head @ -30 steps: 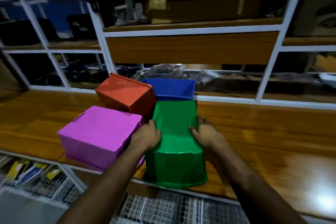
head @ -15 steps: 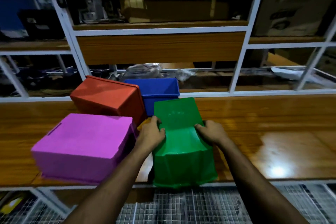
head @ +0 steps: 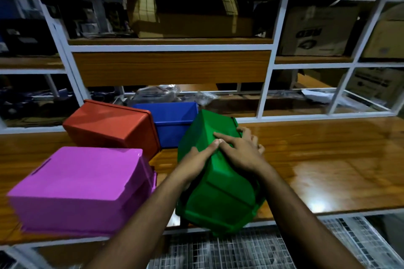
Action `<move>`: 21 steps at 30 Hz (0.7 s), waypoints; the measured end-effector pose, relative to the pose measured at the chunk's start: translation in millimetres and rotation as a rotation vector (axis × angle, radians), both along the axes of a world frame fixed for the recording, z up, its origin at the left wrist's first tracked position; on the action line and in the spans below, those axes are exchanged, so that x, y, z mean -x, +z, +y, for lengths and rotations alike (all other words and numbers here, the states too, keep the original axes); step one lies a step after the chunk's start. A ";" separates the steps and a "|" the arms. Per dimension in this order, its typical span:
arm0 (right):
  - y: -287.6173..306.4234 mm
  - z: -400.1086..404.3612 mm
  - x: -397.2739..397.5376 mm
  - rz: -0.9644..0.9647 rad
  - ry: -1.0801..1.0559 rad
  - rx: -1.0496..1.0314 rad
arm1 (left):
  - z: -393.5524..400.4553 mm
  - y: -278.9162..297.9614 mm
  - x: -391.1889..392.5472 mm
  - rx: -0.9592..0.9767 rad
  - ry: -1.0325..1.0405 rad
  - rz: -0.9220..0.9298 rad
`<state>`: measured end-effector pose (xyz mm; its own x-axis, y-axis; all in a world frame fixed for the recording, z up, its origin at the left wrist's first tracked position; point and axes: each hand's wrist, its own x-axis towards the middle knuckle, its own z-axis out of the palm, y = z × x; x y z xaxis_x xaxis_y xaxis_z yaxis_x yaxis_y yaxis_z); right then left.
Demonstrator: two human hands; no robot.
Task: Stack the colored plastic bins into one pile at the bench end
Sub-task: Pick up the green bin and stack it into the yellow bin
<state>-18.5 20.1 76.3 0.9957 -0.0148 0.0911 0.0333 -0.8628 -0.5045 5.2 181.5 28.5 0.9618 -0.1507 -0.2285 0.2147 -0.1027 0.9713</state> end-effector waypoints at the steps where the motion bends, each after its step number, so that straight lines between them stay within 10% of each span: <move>1: -2.8 -2.0 0.7 0.025 0.011 -0.016 | -1.4 3.4 1.1 -0.020 0.016 -0.011; 21: 7.4 -34.7 -51.8 0.066 -0.341 -0.581 | -14.2 1.0 -19.6 -0.106 -0.094 -0.082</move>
<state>33.4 -14.6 83.8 0.9299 -0.3574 -0.0872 -0.2393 -0.4078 -0.8811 24.9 167.3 29.4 0.9607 -0.2203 -0.1690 0.1194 -0.2217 0.9678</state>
